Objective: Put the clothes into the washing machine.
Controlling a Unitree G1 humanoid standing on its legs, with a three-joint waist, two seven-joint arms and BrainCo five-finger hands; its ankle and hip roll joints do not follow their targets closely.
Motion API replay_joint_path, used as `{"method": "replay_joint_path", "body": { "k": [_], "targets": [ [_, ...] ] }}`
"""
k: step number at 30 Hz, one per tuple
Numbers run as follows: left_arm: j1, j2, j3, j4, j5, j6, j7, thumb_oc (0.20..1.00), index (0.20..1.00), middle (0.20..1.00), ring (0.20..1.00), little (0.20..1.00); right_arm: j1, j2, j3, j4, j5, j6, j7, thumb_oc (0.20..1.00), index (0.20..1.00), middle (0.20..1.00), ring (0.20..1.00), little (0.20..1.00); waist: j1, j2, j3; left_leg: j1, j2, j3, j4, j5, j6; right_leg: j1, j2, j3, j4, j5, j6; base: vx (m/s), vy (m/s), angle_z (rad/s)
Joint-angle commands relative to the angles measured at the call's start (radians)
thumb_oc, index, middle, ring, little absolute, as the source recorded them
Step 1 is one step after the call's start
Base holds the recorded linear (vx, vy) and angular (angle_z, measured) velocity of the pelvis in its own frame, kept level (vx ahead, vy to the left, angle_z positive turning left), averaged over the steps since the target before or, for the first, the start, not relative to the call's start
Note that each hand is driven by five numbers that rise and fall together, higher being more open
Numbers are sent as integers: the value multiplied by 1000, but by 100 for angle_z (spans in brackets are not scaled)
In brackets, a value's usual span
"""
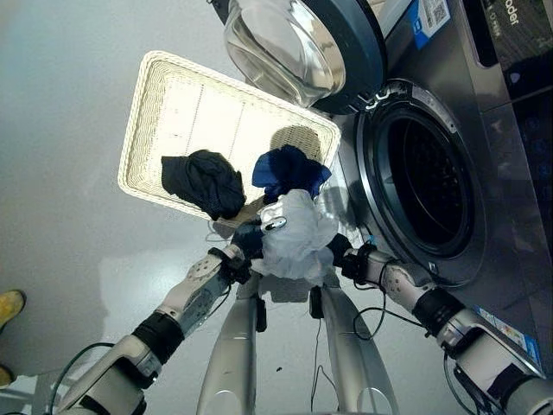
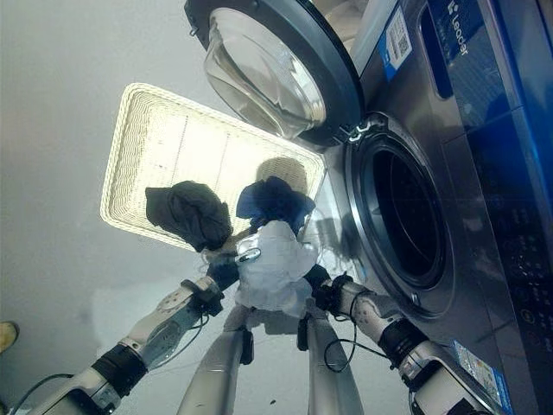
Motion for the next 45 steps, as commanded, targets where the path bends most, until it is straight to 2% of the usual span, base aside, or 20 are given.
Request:
{"method": "replay_joint_path", "body": {
  "k": [1, 9, 10, 13, 14, 18, 22, 23, 25, 26, 30, 35, 37, 38, 39, 40, 41, 42, 43, 45],
  "targets": [
    [-96, -126, -27, -184, 120, -103, 68, 1000, 1000, 1000, 1000, 1000, 55, 109, 147, -65, 29, 104, 164, 200, 200, 200, 200, 200, -30, 63, -22, -100, -63, -14, 126, -36, -11, -14, -6, -18, 0, -13, 80, 14, -54, -2],
    [-104, -83, 7, -187, 339, -147, 394, 1000, 1000, 1000, 1000, 1000, 97, 109, 107, -90, 269, 161, 363, 200, 200, 200, 200, 200, -32, 74, -22, -117, -66, -11, 158, -46, -10, -30, -10, -16, 33, -27, 82, 16, -46, 0],
    [-97, -74, 40, -181, 372, -153, 512, 1000, 1000, 1000, 1000, 1000, 110, 116, 73, -107, 409, 132, 372, 200, 200, 200, 200, 200, -34, 80, -22, -119, -66, -5, 163, -50, -11, -35, -12, -15, 42, -32, 85, 30, -35, 1],
    [-72, -65, 131, -149, 369, -154, 660, 1000, 1000, 1000, 1000, 1000, 123, 113, -19, -129, 628, -21, 346, 200, 200, 200, 200, 200, -41, 96, -22, -119, -65, 9, 168, -56, -14, -42, -15, -10, 54, -40, 90, 13, -6, -1],
    [-72, -65, 131, -149, 369, -154, 660, 1000, 1000, 1000, 1000, 1000, 123, 113, -19, -130, 629, -21, 346, 200, 200, 200, 200, 200, -41, 96, -22, -119, -65, 9, 168, -56, -14, -42, -15, -10, 54, -40, 90, 15, 16, -6],
    [-16, -39, 288, -34, 321, -141, 759, 1000, 1000, 1000, 1000, 1000, 152, 76, -228, -195, 903, -391, 399, 200, 200, 200, 200, 200, -64, 125, -22, -112, -52, 47, 169, -66, -21, -51, -19, 2, 66, -54, 98, 40, 56, -8],
    [-20, -19, 349, 80, 312, -134, 753, 1000, 1000, 1000, 1000, 1000, 130, 58, -376, -198, 939, -507, 366, 200, 200, 200, 200, 200, -78, 137, -22, -104, -42, 73, 178, -78, -25, -53, -18, 11, 75, -63, 98, 54, 82, -13],
    [-25, -10, 383, 164, 321, -129, 741, 1000, 1000, 1000, 1000, 1000, 112, 51, -473, -193, 939, -605, 332, 200, 200, 200, 200, 200, -91, 145, -22, -100, -37, 87, 187, -89, -27, -54, -19, 18, 83, -71, 97, 65, 99, -16],
    [-40, -5, 407, 251, 336, -136, 734, 1000, 1000, 1000, 1000, 1000, 89, 56, -567, -197, 939, -664, 310, 200, 200, 200, 200, 200, -100, 153, -22, -99, -30, 101, 196, -99, -29, -60, -16, 28, 94, -81, 96, 79, 111, -22],
    [-53, 4, 415, 319, 346, -139, 735, 1000, 1000, 1000, 1000, 1000, 65, 51, -640, -204, 939, -771, 271, 200, 200, 200, 200, 200, -110, 157, -22, -98, -25, 113, 204, -109, -29, -63, -15, 37, 100, -88, 95, 68, 81, -29],
    [-82, 18, 425, 406, 333, -136, 722, 1000, 1000, 1000, 1000, 1000, -1, 32, -765, -230, 939, -990, 115, 200, 200, 200, 200, 200, -132, 162, -22, -98, -15, 140, 219, -121, -34, -70, -11, 51, 107, -94, 92, 40, 50, -15],
    [-93, 18, 425, 424, 329, -138, 719, 1000, 1000, 1000, 1000, 1000, -21, 19, -789, -234, 939, -1025, 74, 200, 200, 200, 200, 200, -134, 163, -22, -100, -12, 146, 224, -125, -35, -73, -10, 54, 109, -95, 91, 16, 19, -5],
    [-140, 42, 407, 512, 357, -76, 721, 1000, 1000, 1000, 1000, 1000, -195, -173, -895, -103, 872, -1497, -250, 200, 200, 200, 200, 200, -146, 169, -22, -119, -7, 158, 275, -146, -39, -90, -8, 66, 141, -105, 84, 101, 75, -13],
    [-160, 54, 384, 534, 379, -37, 740, 1000, 1000, 1000, 1000, 1000, -247, -265, -894, -1, 741, -1600, -428, 200, 200, 200, 200, 200, -147, 166, -22, -126, -9, 151, 291, -151, -40, -96, -10, 66, 152, -106, 83, 75, 37, -9],
    [-166, 54, 381, 537, 385, -27, 742, 1000, 1000, 1000, 1000, 1000, -258, -282, -889, 19, 688, -1614, -478, 200, 200, 200, 200, 200, -147, 167, -22, -130, -10, 151, 296, -153, -40, -100, -11, 67, 155, -107, 83, 48, 20, -7],
    [-188, 69, 361, 558, 398, 7, 743, 1000, 1000, 1000, 1000, 1000, -286, -357, -874, 100, 506, -1578, -670, 200, 200, 200, 200, 200, -151, 164, -22, -144, -10, 148, 317, -159, -40, -113, -11, 70, 170, -107, 84, 0, 0, 0],
    [-200, 84, 347, 575, 421, 31, 742, 1000, 1000, 1000, 1000, 1000, -293, -395, -854, 154, 447, -1563, -752, 200, 200, 200, 200, 200, -151, 158, -22, -153, -12, 145, 327, -159, -38, -118, -11, 69, 176, -105, 85, 20, -7, 7],
    [-216, 92, 335, 593, 440, 48, 739, 1000, 1000, 1000, 1000, 1000, -319, -424, -829, 178, 373, -1541, -870, 799, 799, 799, 799, 799, -149, 158, -22, -165, -12, 144, 337, -161, -37, -129, -12, 68, 181, -105, 86, 3, -16, 11],
    [-226, 97, 326, 605, 457, 62, 736, 1000, 1000, 1000, 1000, 1000, -329, -431, -820, 185, 362, -1532, -909, 1000, 1000, 1000, 1000, 1000, -151, 156, -22, -172, -11, 143, 341, -161, -36, -135, -11, 68, 184, -104, 87, 1, -45, 12],
    [-289, 136, 269, 656, 543, 139, 728, 1000, 1000, 1000, 1000, 1000, -349, -450, -787, 276, 596, -1439, -867, 1000, 1000, 1000, 1000, 1000, -152, 144, -22, -201, -4, 139, 357, -159, -36, -162, -13, 64, 195, -99, 91, 9, -52, 4]
  ]
}}
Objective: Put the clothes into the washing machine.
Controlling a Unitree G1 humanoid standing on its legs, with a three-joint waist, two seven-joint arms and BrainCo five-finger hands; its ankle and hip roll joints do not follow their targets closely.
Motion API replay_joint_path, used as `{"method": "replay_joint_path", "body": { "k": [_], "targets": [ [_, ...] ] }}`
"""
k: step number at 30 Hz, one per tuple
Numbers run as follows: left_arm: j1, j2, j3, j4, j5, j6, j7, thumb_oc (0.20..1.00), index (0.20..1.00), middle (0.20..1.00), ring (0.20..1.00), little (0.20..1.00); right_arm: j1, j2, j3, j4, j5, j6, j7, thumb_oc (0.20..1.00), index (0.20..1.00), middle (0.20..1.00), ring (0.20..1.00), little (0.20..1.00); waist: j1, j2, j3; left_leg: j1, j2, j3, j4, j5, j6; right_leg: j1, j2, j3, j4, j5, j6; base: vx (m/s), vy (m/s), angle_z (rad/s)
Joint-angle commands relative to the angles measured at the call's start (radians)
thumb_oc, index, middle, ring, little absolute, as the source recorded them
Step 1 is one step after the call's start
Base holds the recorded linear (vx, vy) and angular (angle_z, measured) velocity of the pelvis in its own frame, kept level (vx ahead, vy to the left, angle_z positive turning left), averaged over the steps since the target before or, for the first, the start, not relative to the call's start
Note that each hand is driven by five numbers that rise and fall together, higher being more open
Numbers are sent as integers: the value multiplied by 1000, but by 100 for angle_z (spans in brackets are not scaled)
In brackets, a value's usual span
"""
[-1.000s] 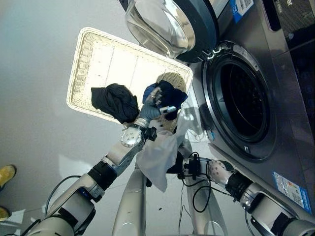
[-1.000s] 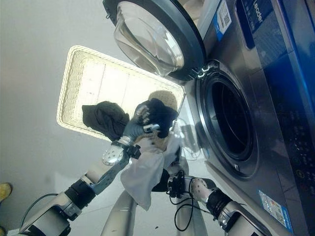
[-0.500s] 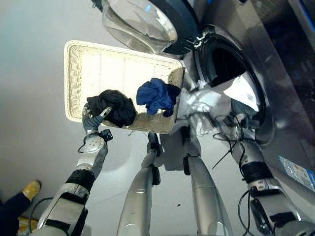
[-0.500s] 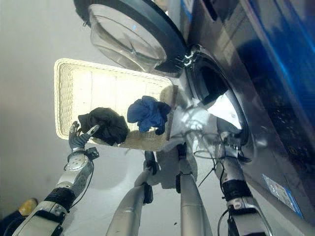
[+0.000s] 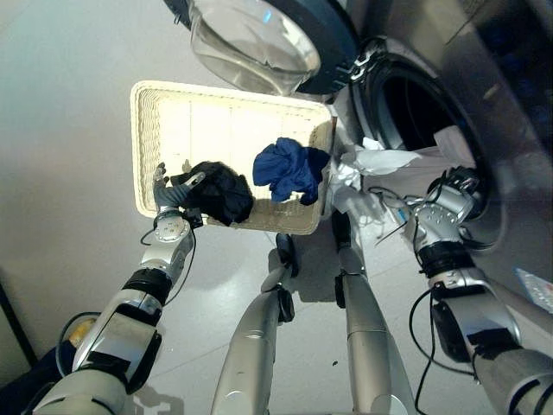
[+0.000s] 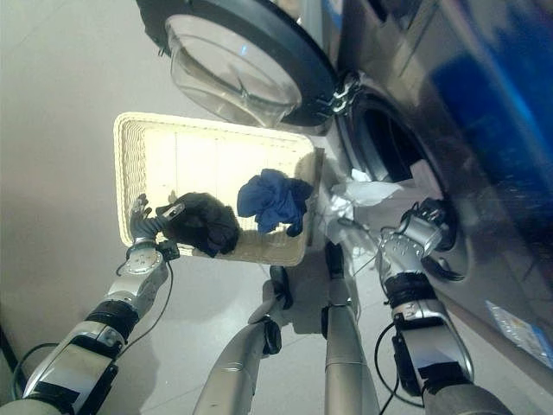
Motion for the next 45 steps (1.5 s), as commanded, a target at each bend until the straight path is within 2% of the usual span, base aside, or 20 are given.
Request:
{"method": "replay_joint_path", "body": {
  "k": [1, 2, 4, 5, 6, 8, 11, 14, 19, 23, 26, 27, 28, 29, 30, 32, 33, 38, 42, 45],
  "targets": [
    [-14, 80, 10, 102, 126, 90, 11, 1000, 1000, 1000, 1000, 1000, -61, -425, -178, 128, 145, -124, -122, 1000, 1000, 1000, 1000, 1000, -98, 7, -25, -78, 44, -37, 182, -69, -114, -13, 36, -100, 92, -114, 14, 0, 0, 0],
    [-51, 93, -35, 139, 143, 123, 9, 1000, 1000, 1000, 1000, 1000, -75, -426, -162, 206, 375, -48, 13, 1000, 1000, 1000, 1000, 1000, -96, 7, -25, -90, 43, -39, 175, -61, -111, -27, 38, -104, 88, -107, 14, 8, -17, 3],
    [-83, 95, -69, 170, 156, 152, 3, 1000, 1000, 1000, 1000, 1000, -92, -407, -152, 241, 420, 7, 37, 1000, 1000, 1000, 1000, 1000, -95, 8, -25, -103, 44, -41, 175, -59, -110, -43, 38, -104, 89, -103, 16, -1, -19, 9],
    [-125, 99, -110, 214, 176, 185, -15, 1000, 1000, 1000, 1000, 1000, -110, -383, -135, 272, 420, 78, 13, 1000, 1000, 1000, 1000, 1000, -95, 10, -25, -116, 47, -39, 176, -58, -110, -57, 36, -106, 90, -100, 15, -2, -7, 10],
    [-148, 97, -133, 238, 192, 222, -23, 1000, 1000, 1000, 1000, 1000, -122, -370, -124, 288, 420, 113, 18, 1000, 1000, 1000, 1000, 1000, -95, 12, -25, -123, 48, -38, 178, -59, -109, -67, 35, -106, 92, -100, 16, 6, 19, 16],
    [-186, 93, -169, 281, 212, 260, -53, 1000, 1000, 1000, 1000, 1000, -151, -346, -88, 307, 420, 130, 39, 1000, 1000, 1000, 1000, 1000, -94, 15, -25, -138, 50, -36, 183, -63, -110, -84, 31, -107, 95, -101, 18, 12, 48, 17],
    [-243, 80, -238, 340, 293, 368, -97, 1000, 1000, 1000, 1000, 1000, -176, -297, -48, 302, 373, 166, 55, 1000, 1000, 1000, 1000, 1000, -98, 21, -25, -159, 52, -29, 187, -68, -111, -109, 27, -108, 96, -100, 18, 4, 47, -8],
    [-293, 71, -296, 373, 323, 416, -113, 1000, 1000, 1000, 1000, 1000, -200, -257, -15, 292, 338, 191, 86, 1000, 1000, 1000, 1000, 1000, -102, 25, -25, -177, 56, -24, 186, -69, -112, -132, 28, -103, 95, -102, 17, -2, 60, -27],
    [-358, 57, -322, 386, 336, 412, -119, 1000, 1000, 1000, 1000, 1000, -194, -197, 4, 238, 267, 214, 130, 1000, 1000, 1000, 1000, 1000, -114, 25, -25, -203, 58, -23, 180, -70, -115, -163, 39, -87, 97, -108, 16, -11, 59, -18],
    [-390, 44, -321, 375, 339, 381, -185, 1000, 1000, 1000, 1000, 1000, -172, -161, -6, 197, 238, 223, 158, 1000, 1000, 1000, 1000, 1000, -121, 20, -25, -227, 57, -27, 175, -69, -114, -188, 47, -80, 95, -107, 16, -5, 34, -7],
    [-403, 34, -350, 352, 315, 304, -320, 1000, 1000, 1000, 1000, 1000, -154, -140, -10, 178, 248, 238, 196, 1000, 1000, 1000, 1000, 1000, -126, 15, -25, -245, 60, -27, 170, -65, -113, -204, 54, -75, 93, -102, 16, -8, 19, -3],
    [-404, 33, -353, 350, 306, 294, -330, 1000, 1000, 1000, 1000, 1000, -153, -138, -11, 176, 248, 239, 200, 1000, 1000, 1000, 1000, 1000, -126, 14, -25, -246, 60, -27, 169, -65, -112, -205, 54, -75, 92, -101, 16, 0, 0, 0],
    [-405, 29, -354, 343, 294, 277, -349, 843, 843, 843, 843, 843, -149, -135, -10, 170, 251, 241, 205, 1000, 1000, 1000, 1000, 1000, -127, 13, -25, -247, 60, -27, 165, -63, -112, -206, 56, -75, 92, -101, 16, 0, 0, 0],
    [-403, 19, -356, 309, 194, 185, -420, 260, 260, 260, 260, 260, -138, -125, -11, 159, 285, 251, 242, 1000, 1000, 1000, 1000, 1000, -128, 11, -25, -249, 61, -25, 156, -61, -111, -210, 61, -72, 90, -99, 16, -18, 32, 0],
    [-398, 10, -347, 273, 113, 141, -457, 200, 200, 200, 200, 200, -131, -119, -16, 150, 315, 253, 264, 1000, 1000, 1000, 1000, 1000, -127, 11, -25, -249, 60, -24, 152, -58, -110, -210, 64, -71, 88, -98, 15, 0, 0, 0],
    [-390, 6, -335, 243, 57, 107, -473, 200, 200, 200, 200, 200, -121, -112, -24, 139, 338, 253, 281, 1000, 1000, 1000, 1000, 1000, -126, 12, -25, -248, 60, -24, 145, -55, -110, -208, 66, -70, 86, -97, 16, 0, 0, 0],
    [-363, -7, -287, 167, -82, 20, -503, 200, 200, 200, 200, 200, -94, -101, -46, 122, 391, 252, 321, 1000, 1000, 1000, 1000, 1000, -122, 12, -25, -241, 58, -25, 130, -48, -110, -201, 71, -70, 78, -95, 17, -22, 3, 4],
    [-274, -51, -163, 13, -307, -132, -536, 200, 200, 200, 200, 200, -45, -68, -93, 89, 318, 242, 312, 1000, 1000, 1000, 1000, 1000, -108, 12, -25, -223, 51, -35, 113, -45, -107, -179, 72, -71, 58, -85, 18, -26, -26, 5],
    [-168, -86, -94, -97, -294, -228, -446, 200, 200, 200, 200, 200, -10, -32, -111, 60, 275, 221, 296, 1000, 1000, 1000, 1000, 1000, -84, 4, -25, -202, 41, -55, 106, -42, -105, -147, 68, -87, 34, -68, 19, -37, -70, 7],
    [-108, -81, -56, -137, -231, -261, -349, 200, 200, 200, 200, 200, 24, -25, -116, 50, 291, 224, 295, 1000, 1000, 1000, 1000, 1000, -68, -4, -25, -184, 36, -67, 100, -39, -104, -120, 63, -102, 18, -60, 20, -34, -55, 2]
  ]
}}
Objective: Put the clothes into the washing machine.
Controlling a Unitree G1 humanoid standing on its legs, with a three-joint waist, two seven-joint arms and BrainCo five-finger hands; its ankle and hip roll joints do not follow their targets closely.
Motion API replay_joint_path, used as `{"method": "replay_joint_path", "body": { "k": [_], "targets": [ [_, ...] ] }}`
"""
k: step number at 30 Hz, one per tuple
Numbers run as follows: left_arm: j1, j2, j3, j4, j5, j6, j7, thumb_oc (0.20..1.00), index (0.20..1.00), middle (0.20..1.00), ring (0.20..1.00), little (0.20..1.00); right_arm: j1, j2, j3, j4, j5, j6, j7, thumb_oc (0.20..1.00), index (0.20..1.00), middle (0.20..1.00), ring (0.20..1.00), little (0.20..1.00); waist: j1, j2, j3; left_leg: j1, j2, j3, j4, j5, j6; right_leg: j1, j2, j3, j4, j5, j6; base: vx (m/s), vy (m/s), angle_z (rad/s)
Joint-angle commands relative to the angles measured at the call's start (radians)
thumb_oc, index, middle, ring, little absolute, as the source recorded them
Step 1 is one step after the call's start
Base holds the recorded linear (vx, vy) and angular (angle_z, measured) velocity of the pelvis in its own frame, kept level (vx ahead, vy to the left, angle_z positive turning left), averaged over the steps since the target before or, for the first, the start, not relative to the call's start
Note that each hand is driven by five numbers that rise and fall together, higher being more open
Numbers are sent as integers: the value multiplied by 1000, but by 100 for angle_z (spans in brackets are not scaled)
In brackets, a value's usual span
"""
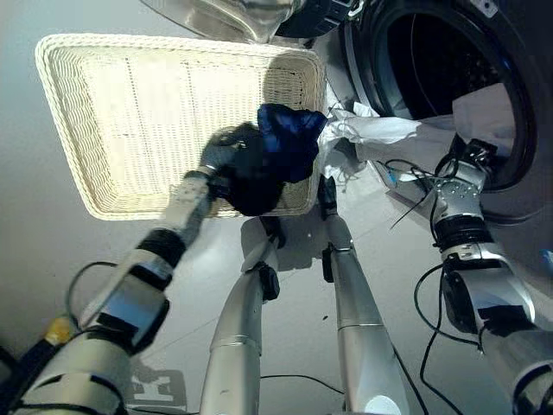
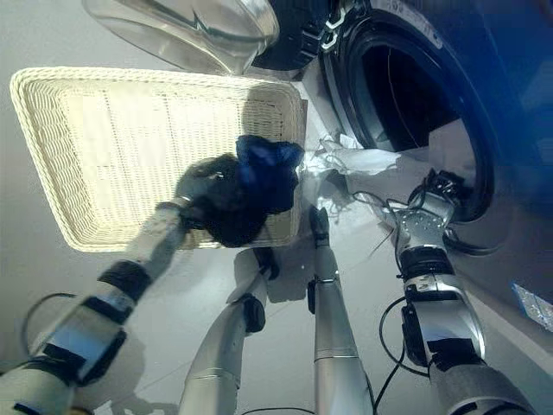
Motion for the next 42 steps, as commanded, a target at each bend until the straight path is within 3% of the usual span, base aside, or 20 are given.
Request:
{"method": "replay_joint_path", "body": {
  "k": [1, 4, 8, 15, 19, 23, 25, 28, 34, 42],
  "targets": [
    [68, 24, 88, -80, 97, -120, 155, 200, 200, 200, 200, 200, 130, -60, -38, -37, -12, -58, 12, 1000, 1000, 1000, 1000, 1000, 34, 46, -22, 30, 29, -85, -10, 19, -147, 71, 76, -86, -18, -69, 5, 0, 0, 0],
    [118, 31, 119, -120, 149, -140, 252, 200, 200, 200, 200, 200, 174, -41, -45, -60, 3, -54, 32, 1000, 1000, 1000, 1000, 1000, 46, 41, -22, 44, 25, -90, -8, 20, -146, 91, 72, -99, -21, -67, 4, -12, 0, 2],
    [189, 36, 168, -173, 146, -172, 301, 200, 200, 200, 200, 200, 240, -19, -64, -92, 18, -19, 63, 1000, 1000, 1000, 1000, 1000, 58, 35, -22, 67, 19, -93, -9, 19, -144, 122, 70, -113, -21, -71, 2, -41, 15, 11],
    [294, 23, 211, -265, 141, -193, 280, 200, 200, 200, 200, 200, 334, 35, -76, -157, -35, -14, 38, 1000, 1000, 1000, 1000, 1000, 76, 24, -22, 109, 13, -103, -21, 18, -137, 172, 64, -135, -16, -82, 2, -38, 8, 4],
    [341, 18, 230, -321, 99, -222, 226, 200, 200, 200, 200, 200, 367, 42, -88, -142, -68, 32, 25, 1000, 1000, 1000, 1000, 1000, 89, 23, -22, 148, 8, -110, -44, 21, -132, 212, 61, -149, -18, -89, 2, -42, 9, 8],
    [364, 11, 240, -390, 46, -230, 138, 200, 200, 200, 200, 200, 391, 49, -66, -136, -151, 109, 38, 1000, 1000, 1000, 1000, 1000, 99, 23, -22, 177, 2, -119, -60, 23, -126, 241, 61, -152, -24, -93, 1, -36, -1, 11],
    [388, 14, 243, -459, 10, -223, 46, 200, 200, 200, 200, 200, 422, 66, -43, -162, -106, 184, 128, 1000, 1000, 1000, 1000, 1000, 104, 21, -22, 199, -1, -125, -68, 23, -121, 262, 61, -154, -29, -93, 1, -57, -16, 11],
    [430, 10, 239, -536, -51, -223, -88, 200, 200, 200, 200, 200, 487, 120, -16, -202, 104, 374, 338, 1000, 1000, 1000, 1000, 1000, 106, 17, -22, 232, -3, -133, -88, 26, -116, 294, 61, -153, -39, -95, 1, -37, -17, 10],
    [465, -7, 200, -700, -97, -171, -216, 200, 200, 200, 200, 200, 583, 220, 107, -343, 104, 516, 398, 1000, 1000, 1000, 1000, 1000, 101, 12, -22, 292, -7, -133, -123, 30, -102, 347, 59, -149, -51, -99, 5, -15, 3, 4],
    [456, -16, 128, -789, -43, -144, -198, 200, 200, 200, 200, 200, 665, 303, 260, -465, 104, 529, 362, 1000, 1000, 1000, 1000, 1000, 91, 8, -22, 352, -6, -124, -177, 51, -99, 407, 56, -151, -78, -98, 5, -11, 21, 1]
  ]
}}
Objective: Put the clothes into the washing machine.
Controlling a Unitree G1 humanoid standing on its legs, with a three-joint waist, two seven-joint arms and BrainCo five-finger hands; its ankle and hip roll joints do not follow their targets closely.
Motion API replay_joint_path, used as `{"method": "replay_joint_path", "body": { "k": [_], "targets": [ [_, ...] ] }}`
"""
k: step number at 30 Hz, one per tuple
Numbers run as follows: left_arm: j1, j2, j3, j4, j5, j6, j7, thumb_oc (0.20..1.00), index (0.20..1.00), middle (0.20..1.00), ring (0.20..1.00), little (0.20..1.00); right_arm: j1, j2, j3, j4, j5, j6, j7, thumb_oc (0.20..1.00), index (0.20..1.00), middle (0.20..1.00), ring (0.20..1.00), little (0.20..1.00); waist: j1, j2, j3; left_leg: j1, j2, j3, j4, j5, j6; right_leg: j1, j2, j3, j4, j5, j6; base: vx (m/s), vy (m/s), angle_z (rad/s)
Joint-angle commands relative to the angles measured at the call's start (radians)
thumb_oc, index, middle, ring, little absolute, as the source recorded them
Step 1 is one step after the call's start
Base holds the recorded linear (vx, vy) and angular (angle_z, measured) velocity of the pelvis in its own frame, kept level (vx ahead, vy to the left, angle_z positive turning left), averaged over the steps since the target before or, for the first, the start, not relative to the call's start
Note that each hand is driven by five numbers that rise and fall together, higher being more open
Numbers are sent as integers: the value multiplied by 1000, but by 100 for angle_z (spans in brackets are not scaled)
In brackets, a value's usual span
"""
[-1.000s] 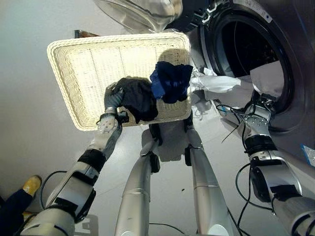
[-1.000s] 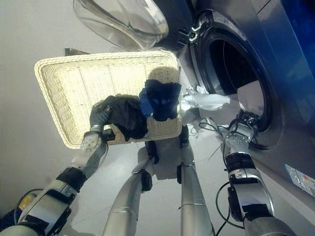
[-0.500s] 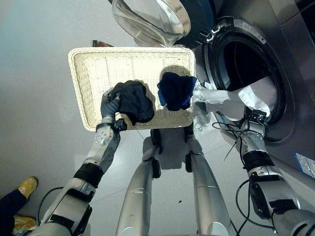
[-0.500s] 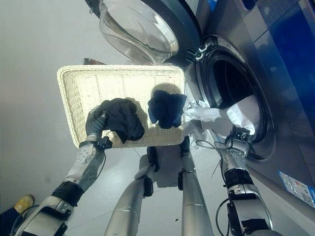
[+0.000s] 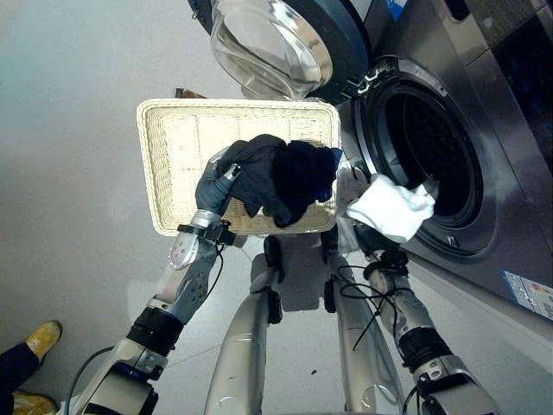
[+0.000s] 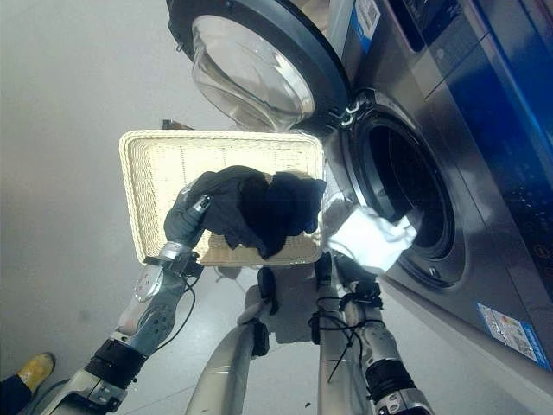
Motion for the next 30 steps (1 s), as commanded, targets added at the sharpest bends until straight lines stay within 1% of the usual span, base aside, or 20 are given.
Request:
{"method": "replay_joint_path", "body": {
  "k": [1, 4, 6, 7, 8, 10, 11, 12, 13, 15, 16, 17, 18, 19, 23, 24, 26, 27, 29, 30],
  "targets": [
    [-5, -1, -18, -114, 45, -13, -11, 200, 200, 200, 200, 200, 37, 10, 17, -101, 6, 20, 17, 1000, 1000, 1000, 1000, 1000, 28, 9, -22, 76, -14, -5, -94, 1, -52, 74, 45, -43, 16, -99, 40, -24, 33, 2],
    [-6, -4, -40, -132, 47, 1, -4, 200, 200, 200, 200, 200, 45, -7, 62, -117, 6, 17, 1, 1000, 1000, 1000, 1000, 1000, 26, 8, -22, 91, -13, 0, -111, 8, -51, 88, 41, -47, 1, -92, 43, -9, 12, 1],
    [-10, -10, -53, -136, 53, 11, -4, 200, 200, 200, 200, 200, 47, -19, 98, -125, -91, 11, -34, 1000, 1000, 1000, 1000, 1000, 25, 6, -22, 98, -15, 3, -122, 15, -51, 96, 40, -47, -14, -84, 43, -15, 14, 1],
    [-15, -12, -60, -136, 53, 16, -5, 200, 200, 200, 200, 200, 48, -20, 116, -124, -169, -12, -40, 1000, 1000, 1000, 1000, 1000, 25, 5, -22, 100, -15, 6, -126, 17, -51, 99, 39, -46, -20, -81, 43, -37, 29, 2],
    [-20, -12, -67, -131, 49, 25, -18, 200, 200, 200, 200, 200, 51, -34, 144, -118, -348, -64, -46, 1000, 1000, 1000, 1000, 1000, 25, 3, -22, 107, -13, 8, -133, 20, -51, 105, 38, -47, -27, -78, 43, 0, 0, 0],
    [-22, -11, -69, -131, 49, 30, -18, 200, 200, 200, 200, 200, 51, -40, 154, -118, -414, -95, -50, 1000, 1000, 1000, 1000, 1000, 25, 2, -22, 108, -13, 10, -135, 21, -52, 107, 38, -47, -29, -76, 43, 0, 0, 0],
    [-26, -10, -75, -134, 47, 45, -20, 200, 200, 200, 200, 200, 50, -56, 172, -123, -533, -152, -59, 1000, 1000, 1000, 1000, 1000, 26, 0, -22, 108, -12, 11, -139, 24, -52, 108, 37, -46, -34, -73, 44, 0, 0, 0],
    [-26, -9, -76, -137, 44, 51, -22, 200, 200, 200, 200, 200, 49, -62, 176, -125, -593, -174, -59, 1000, 1000, 1000, 1000, 1000, 26, 0, -22, 109, -12, 11, -140, 25, -52, 108, 37, -46, -34, -72, 44, 0, 0, 0],
    [-26, -9, -79, -140, 36, 71, -32, 200, 200, 200, 200, 200, 38, -86, 186, -139, -740, -232, -76, 1000, 1000, 1000, 1000, 1000, 27, -2, -22, 108, -13, 9, -140, 26, -51, 109, 36, -45, -35, -70, 45, 0, 0, 0],
    [-27, -9, -82, -135, 33, 95, -43, 200, 200, 200, 200, 200, 20, -116, 194, -163, -921, -281, -97, 1000, 1000, 1000, 1000, 1000, 26, -4, -22, 107, -14, 7, -139, 26, -51, 108, 35, -46, -37, -68, 48, 0, 0, 0],
    [-27, -9, -82, -135, 33, 95, -43, 200, 200, 200, 200, 200, 20, -116, 194, -163, -921, -281, -97, 1000, 1000, 1000, 1000, 1000, 26, -4, -22, 107, -14, 7, -139, 26, -51, 108, 35, -46, -37, -68, 48, 0, 0, 0],
    [-28, -12, -85, -134, 47, 116, -41, 200, 200, 200, 200, 200, -16, -158, 212, -207, -1133, -285, -107, 1000, 1000, 1000, 1000, 1000, 26, -7, -22, 104, -18, 2, -135, 25, -51, 106, 35, -45, -37, -66, 49, 0, 0, 0],
    [-30, -11, -85, -128, 52, 125, -43, 200, 200, 200, 200, 200, -41, -189, 227, -230, -1235, -270, -100, 1000, 1000, 1000, 1000, 1000, 27, -9, -22, 102, -20, -1, -132, 25, -51, 105, 35, -45, -38, -66, 49, 0, 0, 0],
    [-30, -10, -84, -125, 54, 131, -46, 200, 200, 200, 200, 200, -57, -209, 235, -245, -1281, -262, -97, 1000, 1000, 1000, 1000, 1000, 28, -10, -22, 101, -21, -3, -129, 24, -51, 105, 35, -45, -37, -66, 50, 0, 0, 0],
    [-30, -10, -84, -124, 56, 135, -47, 200, 200, 200, 200, 200, -65, -218, 239, -252, -1309, -260, -93, 1000, 1000, 1000, 1000, 1000, 29, -11, -22, 101, -21, -4, -128, 23, -51, 106, 34, -45, -36, -67, 50, 0, -10, 1],
    [-32, 12, -81, -106, 50, 153, -74, 200, 200, 200, 200, 200, -129, -312, 265, -307, -1405, -230, -59, 1000, 1000, 1000, 1000, 1000, 37, -15, -22, 99, -23, -12, -118, 19, -52, 107, 33, -48, -33, -69, 55, 3, -58, 4],
    [-32, 29, -91, -100, 78, 166, -109, 200, 200, 200, 200, 200, -168, -356, 274, -340, -1322, -184, -15, 1000, 1000, 1000, 1000, 1000, 45, -19, -22, 97, -27, -24, -110, 16, -49, 104, 36, -43, -29, -69, 56, 10, -70, 3],
    [-32, 37, -111, -90, 97, 162, -117, 200, 200, 200, 200, 200, -185, -357, 278, -341, -1229, -139, 14, 1000, 1000, 1000, 1000, 1000, 51, -20, -22, 93, -30, -35, -106, 16, -49, 101, 38, -42, -26, -70, 57, 9, -43, 2],
    [-34, 36, -117, -81, 114, 154, -113, 200, 200, 200, 200, 200, -193, -355, 283, -336, -1199, -127, 30, 1000, 1000, 1000, 1000, 1000, 53, -19, -22, 91, -32, -39, -107, 17, -48, 100, 39, -42, -26, -71, 56, 0, 0, 0],
    [-39, 36, -128, -76, 148, 151, -93, 200, 200, 200, 200, 200, -205, -347, 297, -337, -1165, -98, 44, 1000, 1000, 1000, 1000, 1000, 57, -19, -22, 82, -33, -43, -108, 22, -48, 91, 42, -39, -24, -68, 56, 0, 0, 0]
  ]
}}
